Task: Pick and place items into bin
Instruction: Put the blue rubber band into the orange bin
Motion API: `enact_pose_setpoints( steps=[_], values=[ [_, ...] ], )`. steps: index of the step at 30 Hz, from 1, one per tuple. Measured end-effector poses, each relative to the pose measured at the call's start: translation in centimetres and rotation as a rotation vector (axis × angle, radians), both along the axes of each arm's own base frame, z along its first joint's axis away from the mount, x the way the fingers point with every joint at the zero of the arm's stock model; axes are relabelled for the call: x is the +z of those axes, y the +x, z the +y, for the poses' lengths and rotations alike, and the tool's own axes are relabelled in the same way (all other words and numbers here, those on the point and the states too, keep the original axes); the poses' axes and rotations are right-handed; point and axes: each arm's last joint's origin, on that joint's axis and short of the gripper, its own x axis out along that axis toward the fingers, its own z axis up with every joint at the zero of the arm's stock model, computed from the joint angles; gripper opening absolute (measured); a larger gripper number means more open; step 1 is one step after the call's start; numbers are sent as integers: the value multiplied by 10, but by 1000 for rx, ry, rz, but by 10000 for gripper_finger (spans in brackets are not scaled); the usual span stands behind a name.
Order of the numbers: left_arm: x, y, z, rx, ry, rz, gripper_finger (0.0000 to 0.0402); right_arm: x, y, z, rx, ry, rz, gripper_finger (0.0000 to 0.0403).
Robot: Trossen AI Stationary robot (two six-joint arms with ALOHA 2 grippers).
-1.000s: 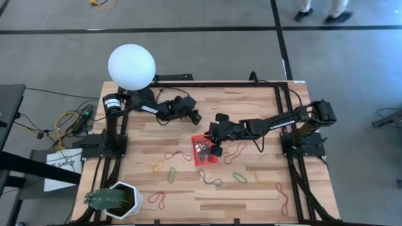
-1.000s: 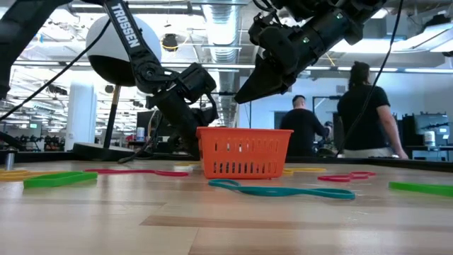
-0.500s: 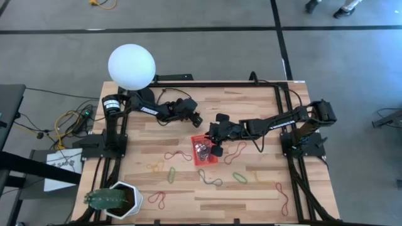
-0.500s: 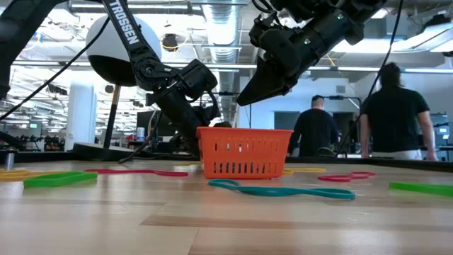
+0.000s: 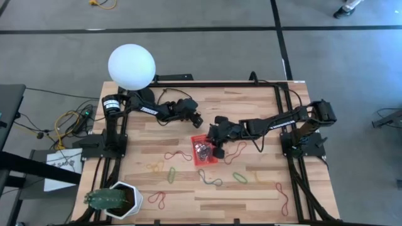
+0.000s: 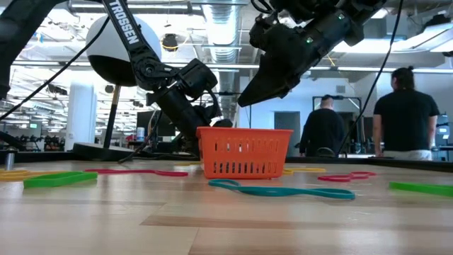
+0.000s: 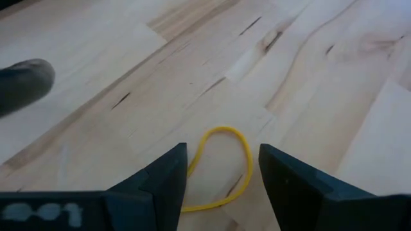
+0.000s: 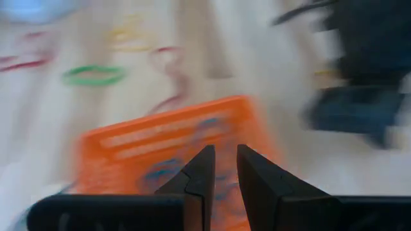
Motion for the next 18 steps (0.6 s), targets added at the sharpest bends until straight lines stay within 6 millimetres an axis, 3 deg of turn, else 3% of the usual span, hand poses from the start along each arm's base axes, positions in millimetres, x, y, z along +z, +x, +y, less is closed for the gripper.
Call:
enact_pose_setpoints(
  steps=[7, 14, 18],
  values=[
    [15, 1, -3, -82, -2, -49, 183, -7, -13, 42, 303, 168, 127, 61],
    [68, -2, -12, -138, 107, -170, 183, -11, -25, 76, 412, 156, 180, 61],
    [105, -8, -25, -175, 157, -267, 183, -11, -22, 82, 402, 186, 149, 61]
  ],
)
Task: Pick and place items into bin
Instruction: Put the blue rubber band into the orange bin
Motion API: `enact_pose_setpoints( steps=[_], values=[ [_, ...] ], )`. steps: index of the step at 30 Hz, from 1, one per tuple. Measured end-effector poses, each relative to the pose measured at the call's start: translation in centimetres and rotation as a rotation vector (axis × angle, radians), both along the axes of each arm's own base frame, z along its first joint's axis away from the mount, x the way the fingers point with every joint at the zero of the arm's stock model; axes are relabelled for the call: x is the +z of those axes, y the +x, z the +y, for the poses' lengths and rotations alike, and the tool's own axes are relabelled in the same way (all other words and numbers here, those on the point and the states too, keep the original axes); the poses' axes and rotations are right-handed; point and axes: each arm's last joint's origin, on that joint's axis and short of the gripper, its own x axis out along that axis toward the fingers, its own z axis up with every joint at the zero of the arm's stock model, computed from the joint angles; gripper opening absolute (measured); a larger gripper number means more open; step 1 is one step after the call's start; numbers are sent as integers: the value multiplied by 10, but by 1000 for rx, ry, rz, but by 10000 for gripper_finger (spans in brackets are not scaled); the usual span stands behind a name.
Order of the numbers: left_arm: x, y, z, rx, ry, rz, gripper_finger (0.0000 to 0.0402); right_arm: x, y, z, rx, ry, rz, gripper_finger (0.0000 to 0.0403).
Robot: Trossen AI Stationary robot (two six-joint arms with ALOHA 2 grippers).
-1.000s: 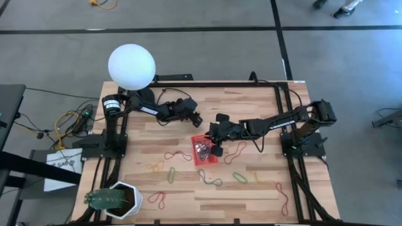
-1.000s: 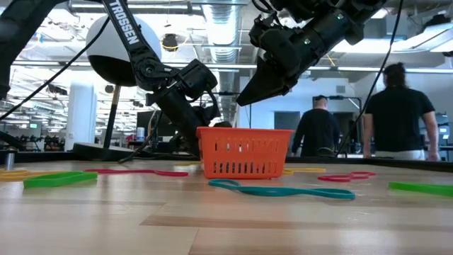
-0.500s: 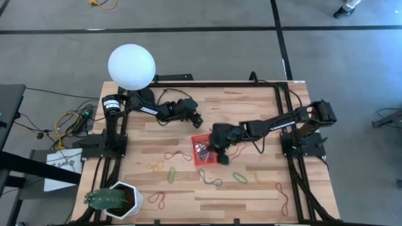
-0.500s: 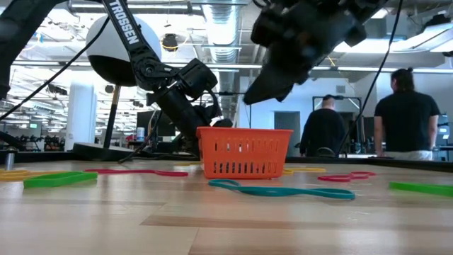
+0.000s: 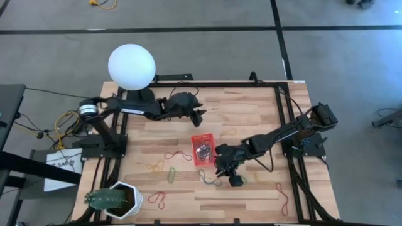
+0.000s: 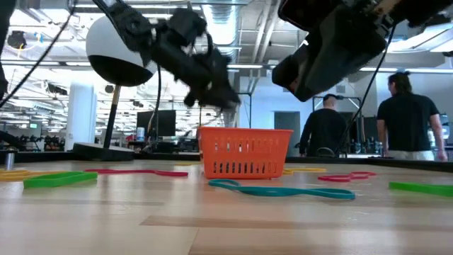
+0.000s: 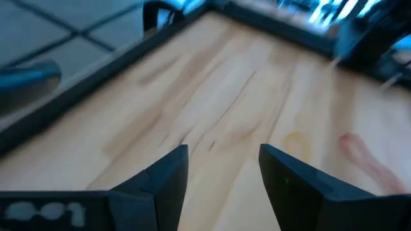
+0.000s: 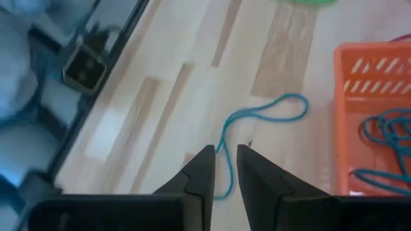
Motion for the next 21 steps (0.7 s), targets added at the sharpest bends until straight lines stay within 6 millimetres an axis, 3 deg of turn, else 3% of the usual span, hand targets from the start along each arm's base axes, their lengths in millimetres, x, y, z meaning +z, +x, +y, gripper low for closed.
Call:
enact_pose_setpoints(
  steps=[9, 16, 21],
  values=[
    [64, -27, -48, -140, 58, -101, 183, 3, -4, 20, -51, -29, -43, 61],
    [89, -47, -83, -247, 58, -136, 183, 5, -11, 41, -41, -32, -75, 69],
    [94, -51, -102, -309, 56, -147, 183, -8, -8, 47, -49, -52, -65, 120]
  ],
)
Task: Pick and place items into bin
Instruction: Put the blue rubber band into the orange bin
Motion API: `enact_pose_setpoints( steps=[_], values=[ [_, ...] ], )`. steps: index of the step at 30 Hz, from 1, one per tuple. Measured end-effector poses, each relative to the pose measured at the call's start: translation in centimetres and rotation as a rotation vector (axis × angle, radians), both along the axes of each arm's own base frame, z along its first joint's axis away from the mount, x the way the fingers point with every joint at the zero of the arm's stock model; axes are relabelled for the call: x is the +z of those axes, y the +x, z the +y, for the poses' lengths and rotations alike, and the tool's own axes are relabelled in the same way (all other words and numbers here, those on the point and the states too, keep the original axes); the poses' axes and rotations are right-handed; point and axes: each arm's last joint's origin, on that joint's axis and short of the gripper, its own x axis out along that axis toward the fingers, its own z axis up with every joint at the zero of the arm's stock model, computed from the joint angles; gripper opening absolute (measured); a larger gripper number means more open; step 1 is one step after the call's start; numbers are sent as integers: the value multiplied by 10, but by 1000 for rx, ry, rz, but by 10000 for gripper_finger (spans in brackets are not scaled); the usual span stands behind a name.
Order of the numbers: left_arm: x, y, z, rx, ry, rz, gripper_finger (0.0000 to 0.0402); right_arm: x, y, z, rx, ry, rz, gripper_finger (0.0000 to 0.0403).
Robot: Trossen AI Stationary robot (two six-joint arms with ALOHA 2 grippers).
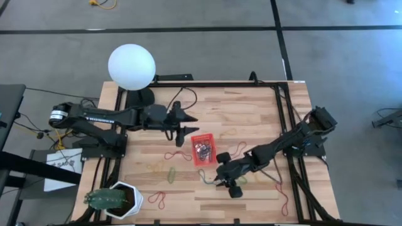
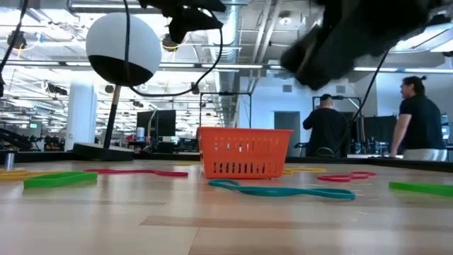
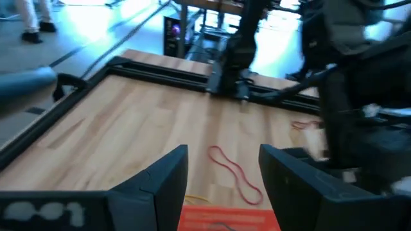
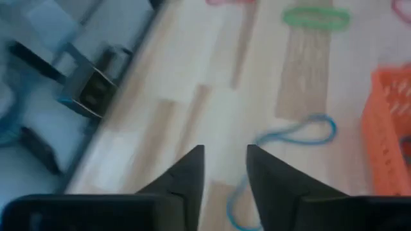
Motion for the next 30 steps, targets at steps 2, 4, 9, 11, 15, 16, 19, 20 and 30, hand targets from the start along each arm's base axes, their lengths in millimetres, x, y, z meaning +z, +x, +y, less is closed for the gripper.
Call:
enact_pose_setpoints(
  steps=[2, 4, 9, 11, 15, 16, 19, 20, 30],
  values=[
    [0, 0, -6, -19, 0, 4, 183, -13, 4, 2, -15, -19, 18, 147],
    [-2, 0, -10, -27, 3, 20, 183, -24, 11, 4, -31, -47, 36, 173],
    [-6, -2, -19, -12, 21, 61, 183, -42, 28, 6, -59, -103, 105, 208],
    [-8, -3, -22, -11, 26, 75, 183, -44, 35, 9, -62, -107, 111, 210],
    [-9, -3, -26, -22, 30, 85, 183, -59, 45, 14, -60, -137, 157, 202],
    [-9, -3, -26, -24, 30, 87, 183, -60, 47, 15, -60, -140, 162, 199],
    [-9, -4, -28, -28, 31, 93, 183, -59, 49, 16, -59, -140, 166, 185],
    [-9, -4, -28, -28, 31, 94, 183, -59, 49, 17, -59, -141, 166, 179],
    [-10, -4, -29, -33, 32, 97, 183, -60, 45, 16, -85, -171, 204, 27]
  ],
)
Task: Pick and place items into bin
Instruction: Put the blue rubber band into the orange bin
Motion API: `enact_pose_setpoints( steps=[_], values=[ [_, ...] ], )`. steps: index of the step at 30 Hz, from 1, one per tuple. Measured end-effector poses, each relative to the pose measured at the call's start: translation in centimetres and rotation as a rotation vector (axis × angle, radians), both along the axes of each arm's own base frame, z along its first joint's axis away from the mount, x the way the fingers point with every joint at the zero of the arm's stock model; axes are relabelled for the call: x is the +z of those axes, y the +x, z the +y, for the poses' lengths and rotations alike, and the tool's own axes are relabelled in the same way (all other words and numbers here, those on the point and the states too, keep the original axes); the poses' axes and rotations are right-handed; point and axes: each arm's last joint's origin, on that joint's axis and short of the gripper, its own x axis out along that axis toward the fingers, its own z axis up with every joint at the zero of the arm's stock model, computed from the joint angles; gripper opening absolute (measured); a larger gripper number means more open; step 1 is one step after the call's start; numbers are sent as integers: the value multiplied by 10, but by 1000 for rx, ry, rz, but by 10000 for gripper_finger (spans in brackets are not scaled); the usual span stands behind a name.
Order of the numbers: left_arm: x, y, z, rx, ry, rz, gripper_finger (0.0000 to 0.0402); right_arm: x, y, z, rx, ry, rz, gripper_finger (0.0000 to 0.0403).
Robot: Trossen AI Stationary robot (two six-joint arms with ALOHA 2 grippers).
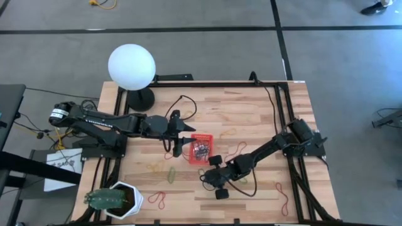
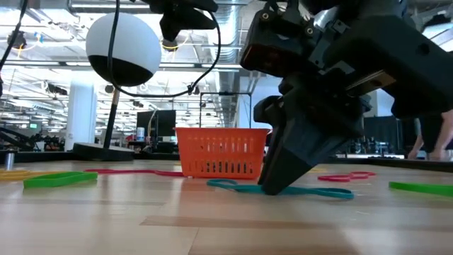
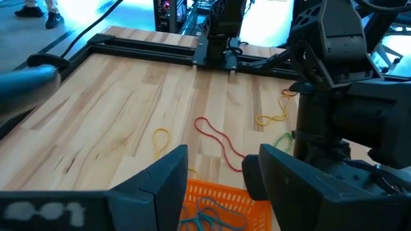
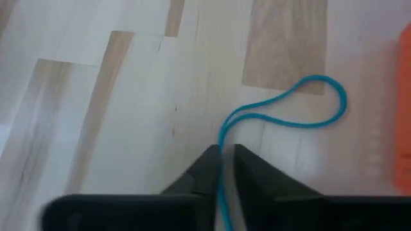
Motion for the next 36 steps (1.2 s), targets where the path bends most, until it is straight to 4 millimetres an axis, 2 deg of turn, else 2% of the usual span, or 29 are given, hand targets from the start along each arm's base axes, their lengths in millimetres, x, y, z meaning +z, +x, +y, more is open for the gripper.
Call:
enact_pose_setpoints(
  steps=[2, 5, 10, 15, 19, 24, 31, 36],
  values=[
    [0, 0, 0, 0, 0, 0, 183, 3, -1, 1, -3, 11, -5, 8],
    [0, 0, 0, 0, 0, 2, 183, 17, -8, 3, 14, 36, -7, 11],
    [-1, 0, 0, 1, 1, 11, 183, 78, -20, 12, 34, 93, -155, 4],
    [-1, 0, 0, 1, 0, 12, 183, 131, -40, 2, -47, -88, -360, 2],
    [-1, 0, 0, 1, 0, 11, 183, 151, -42, -19, -144, -253, -454, 1],
    [-1, 0, 1, 19, 6, 5, 183, 146, -25, -50, -213, -302, -434, 1],
    [0, 0, 2, 41, 41, 0, 183, 89, 16, -86, -349, -340, -328, 1],
    [0, 0, 2, 58, 63, 1, 183, 63, 32, -101, -409, -343, -272, 1]
  ],
)
